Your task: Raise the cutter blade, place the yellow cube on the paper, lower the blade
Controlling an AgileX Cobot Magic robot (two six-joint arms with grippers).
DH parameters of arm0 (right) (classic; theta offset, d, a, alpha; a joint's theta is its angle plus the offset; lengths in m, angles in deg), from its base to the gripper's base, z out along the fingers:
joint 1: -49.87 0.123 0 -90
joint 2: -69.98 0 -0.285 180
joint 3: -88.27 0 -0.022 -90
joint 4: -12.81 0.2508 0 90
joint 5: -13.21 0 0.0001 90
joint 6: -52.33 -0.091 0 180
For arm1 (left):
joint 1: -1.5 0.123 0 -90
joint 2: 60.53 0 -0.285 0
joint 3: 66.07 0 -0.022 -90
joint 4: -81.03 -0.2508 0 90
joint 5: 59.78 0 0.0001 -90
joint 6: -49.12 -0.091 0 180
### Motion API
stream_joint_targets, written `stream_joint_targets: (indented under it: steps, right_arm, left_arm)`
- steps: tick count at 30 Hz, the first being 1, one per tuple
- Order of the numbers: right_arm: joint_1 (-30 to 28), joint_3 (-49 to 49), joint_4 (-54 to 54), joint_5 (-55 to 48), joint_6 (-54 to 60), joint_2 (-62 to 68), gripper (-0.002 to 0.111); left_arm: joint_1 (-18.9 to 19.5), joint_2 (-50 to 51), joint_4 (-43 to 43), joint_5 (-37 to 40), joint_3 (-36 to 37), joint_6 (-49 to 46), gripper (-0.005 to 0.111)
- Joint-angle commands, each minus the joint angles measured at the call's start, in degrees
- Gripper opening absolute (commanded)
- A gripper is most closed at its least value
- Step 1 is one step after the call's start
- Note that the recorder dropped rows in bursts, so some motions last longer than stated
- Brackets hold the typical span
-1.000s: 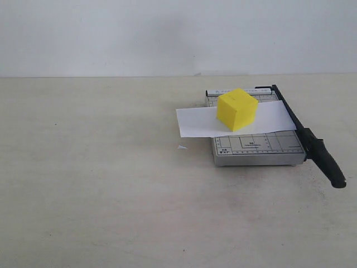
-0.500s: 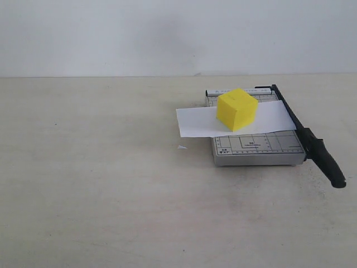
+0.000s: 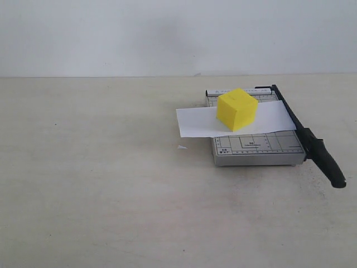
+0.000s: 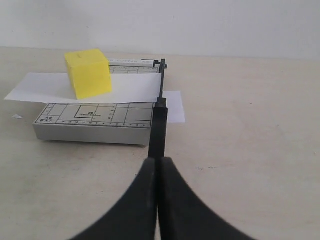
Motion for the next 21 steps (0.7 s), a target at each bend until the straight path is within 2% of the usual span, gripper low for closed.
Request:
stream_joint_targets:
  steps: [1, 21]
  right_arm:
    - [-0.2, 0.1, 1.3, 0.4, 0.3, -0.3, 0.0]
    - [-0.1, 0.1, 1.3, 0.4, -0.1, -0.3, 0.0]
  left_arm:
    - [-0.5, 0.1, -0.1, -0.9, 0.2, 0.4, 0.004]
    - [-0.5, 0.1, -0.1, -0.9, 0.2, 0.4, 0.004]
